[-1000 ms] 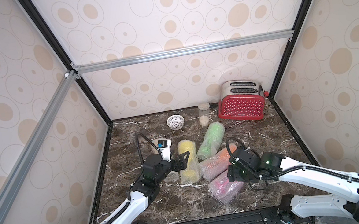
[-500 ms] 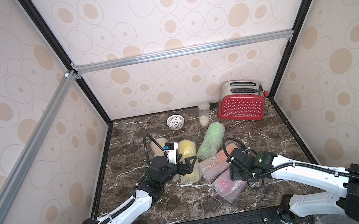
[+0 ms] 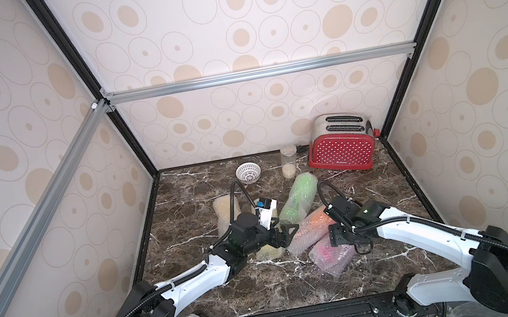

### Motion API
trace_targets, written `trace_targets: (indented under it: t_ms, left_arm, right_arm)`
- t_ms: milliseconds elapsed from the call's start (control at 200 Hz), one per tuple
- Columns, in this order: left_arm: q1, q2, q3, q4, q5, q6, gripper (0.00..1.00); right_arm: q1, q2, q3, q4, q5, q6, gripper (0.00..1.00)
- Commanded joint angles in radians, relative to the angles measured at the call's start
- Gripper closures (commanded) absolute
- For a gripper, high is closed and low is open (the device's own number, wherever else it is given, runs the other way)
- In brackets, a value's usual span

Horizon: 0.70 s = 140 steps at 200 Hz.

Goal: Unpack wine glasses from bubble wrap
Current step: Unwrap the bubble wrap at the center of the board.

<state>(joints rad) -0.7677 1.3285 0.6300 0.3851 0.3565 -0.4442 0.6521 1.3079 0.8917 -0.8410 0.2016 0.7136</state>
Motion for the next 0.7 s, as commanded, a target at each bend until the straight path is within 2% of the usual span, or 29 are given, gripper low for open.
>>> trace_targets:
  t_ms: [0,125,300,480,695]
  left_arm:
    - [-0.081,0.052,0.085,-0.061,-0.009,0.127,0.15]
    - [-0.141,0.126,0.114,-0.042,-0.012,0.181,0.21]
    - [-0.200,0.211,0.154,-0.014,-0.021,0.208,0.26]
    - [-0.243,0.263,0.208,-0.014,-0.090,0.248,0.26]
    - [-0.301,0.366,0.358,-0.158,-0.215,0.378,0.31]
  right_arm:
    - [-0.013,0.055,0.074,-0.064,-0.026,-0.116,0.17]
    - [-0.036,0.074,0.110,-0.063,-0.099,-0.177,0.16]
    - [-0.061,0.022,0.134,-0.079,-0.204,-0.211,0.16]
    - [-0.095,-0.065,0.128,-0.141,-0.211,-0.180,0.15]
    - [-0.147,-0.202,0.064,-0.180,-0.203,-0.101,0.17]
